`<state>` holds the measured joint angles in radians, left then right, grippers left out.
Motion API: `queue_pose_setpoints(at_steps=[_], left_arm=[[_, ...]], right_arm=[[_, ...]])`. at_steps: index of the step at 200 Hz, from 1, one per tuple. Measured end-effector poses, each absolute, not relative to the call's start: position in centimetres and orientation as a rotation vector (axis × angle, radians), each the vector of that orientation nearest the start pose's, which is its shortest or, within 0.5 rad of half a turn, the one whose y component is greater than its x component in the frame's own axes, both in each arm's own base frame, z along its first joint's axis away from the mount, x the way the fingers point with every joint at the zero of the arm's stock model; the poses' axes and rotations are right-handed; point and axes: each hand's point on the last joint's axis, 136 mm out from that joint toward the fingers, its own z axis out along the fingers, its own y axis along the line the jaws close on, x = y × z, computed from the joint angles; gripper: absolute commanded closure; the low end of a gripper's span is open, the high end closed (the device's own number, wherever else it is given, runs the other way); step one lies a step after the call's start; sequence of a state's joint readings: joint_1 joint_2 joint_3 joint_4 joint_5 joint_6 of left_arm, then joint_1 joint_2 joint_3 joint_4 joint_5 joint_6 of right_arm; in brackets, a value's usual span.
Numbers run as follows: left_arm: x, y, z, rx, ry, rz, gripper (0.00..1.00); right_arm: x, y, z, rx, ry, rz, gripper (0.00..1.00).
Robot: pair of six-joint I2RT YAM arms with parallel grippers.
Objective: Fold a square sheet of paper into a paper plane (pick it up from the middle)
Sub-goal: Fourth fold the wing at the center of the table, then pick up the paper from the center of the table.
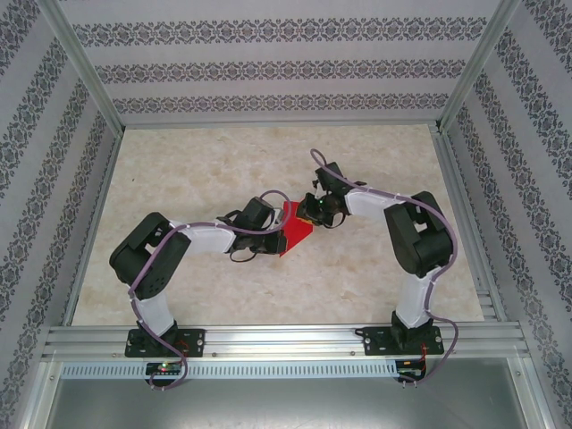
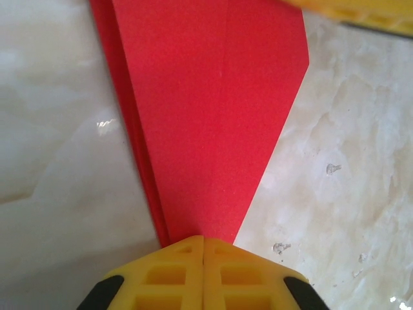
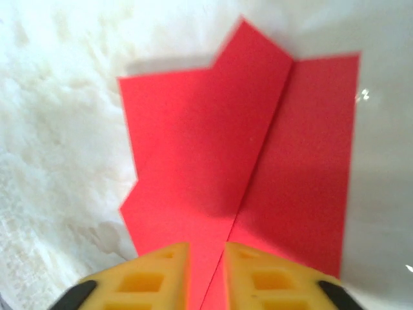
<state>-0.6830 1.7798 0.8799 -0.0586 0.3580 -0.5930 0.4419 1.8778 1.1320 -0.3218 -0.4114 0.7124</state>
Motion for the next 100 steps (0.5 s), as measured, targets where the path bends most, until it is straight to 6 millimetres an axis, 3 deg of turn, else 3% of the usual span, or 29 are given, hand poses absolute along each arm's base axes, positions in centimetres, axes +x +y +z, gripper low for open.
queue_pose_setpoints(at_steps=[22,49,100], left_arm=[[28.4,-30.3,4.4,0.229,2.666,-0.906,0.7],[29.6,-29.8,6.7,0.155,2.598,-0.879,0.64],[31.0,-27.7,6.2,-0.003,2.604,-0.814,0.5]], right_arm=[[36.1,24.0,5.5,0.253,2.757,0.877,0.6],[35.4,23.5,4.7,0.297,2.772,0.862,0.57],[35.2,24.0,3.6,0.305,2.787,0.867,0.57]])
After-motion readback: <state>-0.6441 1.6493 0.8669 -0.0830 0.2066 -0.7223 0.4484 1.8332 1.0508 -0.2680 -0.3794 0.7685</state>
